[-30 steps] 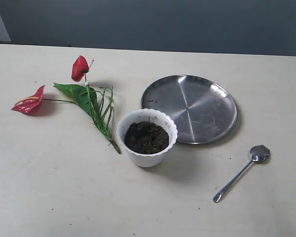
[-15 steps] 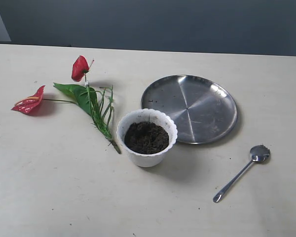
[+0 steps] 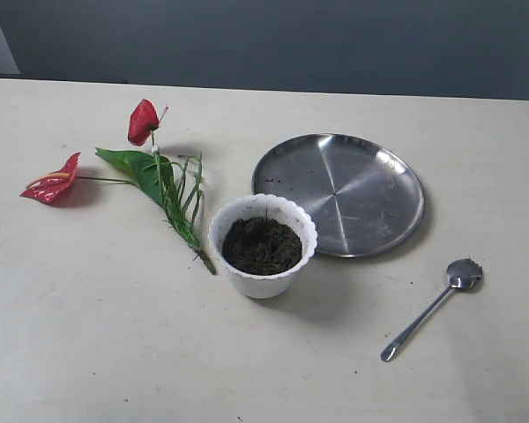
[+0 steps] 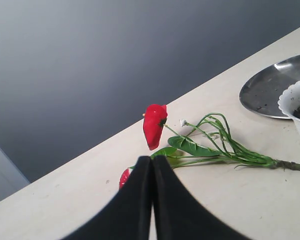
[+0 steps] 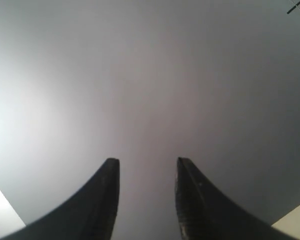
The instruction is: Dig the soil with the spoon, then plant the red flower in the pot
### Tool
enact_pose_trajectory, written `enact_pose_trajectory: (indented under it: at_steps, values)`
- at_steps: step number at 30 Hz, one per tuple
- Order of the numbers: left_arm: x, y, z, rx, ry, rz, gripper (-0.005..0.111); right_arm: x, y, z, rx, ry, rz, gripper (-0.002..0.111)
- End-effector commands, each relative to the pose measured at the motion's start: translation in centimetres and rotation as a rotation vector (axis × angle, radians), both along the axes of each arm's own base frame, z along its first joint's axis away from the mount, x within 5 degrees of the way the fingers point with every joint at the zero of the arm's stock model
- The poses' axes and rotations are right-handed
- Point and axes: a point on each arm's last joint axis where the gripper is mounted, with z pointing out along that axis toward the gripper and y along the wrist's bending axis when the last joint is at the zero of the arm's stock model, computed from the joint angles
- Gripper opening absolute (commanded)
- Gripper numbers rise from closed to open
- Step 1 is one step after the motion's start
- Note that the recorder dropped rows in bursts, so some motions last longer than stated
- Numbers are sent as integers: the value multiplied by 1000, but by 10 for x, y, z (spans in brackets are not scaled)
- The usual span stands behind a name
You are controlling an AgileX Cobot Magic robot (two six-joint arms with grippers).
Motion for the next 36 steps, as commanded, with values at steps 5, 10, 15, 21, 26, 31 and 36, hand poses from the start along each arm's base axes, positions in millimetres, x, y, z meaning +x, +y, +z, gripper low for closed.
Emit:
enact_pose_trajectory:
  at_steps: [5,10,15,21,26,31,36]
  values:
    - [-1,-1,2,-19,-12,-12,1,-7,-5,12,44,-164,-46,37]
    - [-1,-1,2,-19,-12,-12,1,-9,-5,23,-98,-166,-113,36]
    - [-1,-1,2,-19,-12,-12,1,3,5,50,-615,64,-187,14]
    - [-1,-1,2,-19,-12,-12,1,56,23,62,-878,548,141,6]
    - [-1,-1,2,-19,-12,-12,1,109,34,52,-764,969,414,14]
    - [-1,-1,2,-19,-14,-13,1,147,35,16,-603,1435,546,14]
    - [-1,-1,2,-19,-14,-13,1,170,39,-22,-485,1574,577,14]
